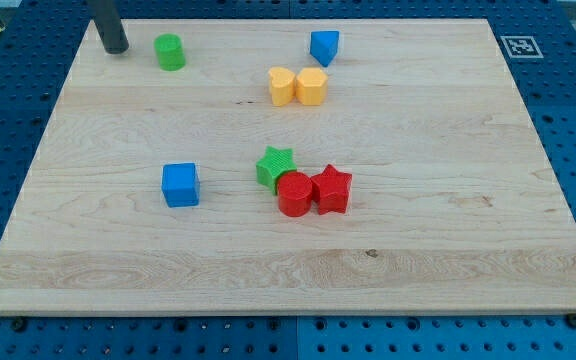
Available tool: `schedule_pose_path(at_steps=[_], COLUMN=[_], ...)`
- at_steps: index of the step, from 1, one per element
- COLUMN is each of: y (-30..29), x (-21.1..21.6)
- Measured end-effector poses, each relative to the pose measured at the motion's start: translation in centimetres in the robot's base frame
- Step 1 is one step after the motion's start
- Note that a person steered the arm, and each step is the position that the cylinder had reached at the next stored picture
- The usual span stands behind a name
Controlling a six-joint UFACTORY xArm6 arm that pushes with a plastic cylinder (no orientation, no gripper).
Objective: Move green circle to the center
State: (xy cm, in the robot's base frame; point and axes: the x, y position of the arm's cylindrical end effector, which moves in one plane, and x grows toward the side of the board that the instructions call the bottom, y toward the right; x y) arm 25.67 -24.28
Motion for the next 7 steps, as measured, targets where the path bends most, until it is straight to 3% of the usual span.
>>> schedule_pose_path(at_steps=[3,4,7], y=[0.2,3.2,3.6], x=[-2.2,-2.0,-0.1])
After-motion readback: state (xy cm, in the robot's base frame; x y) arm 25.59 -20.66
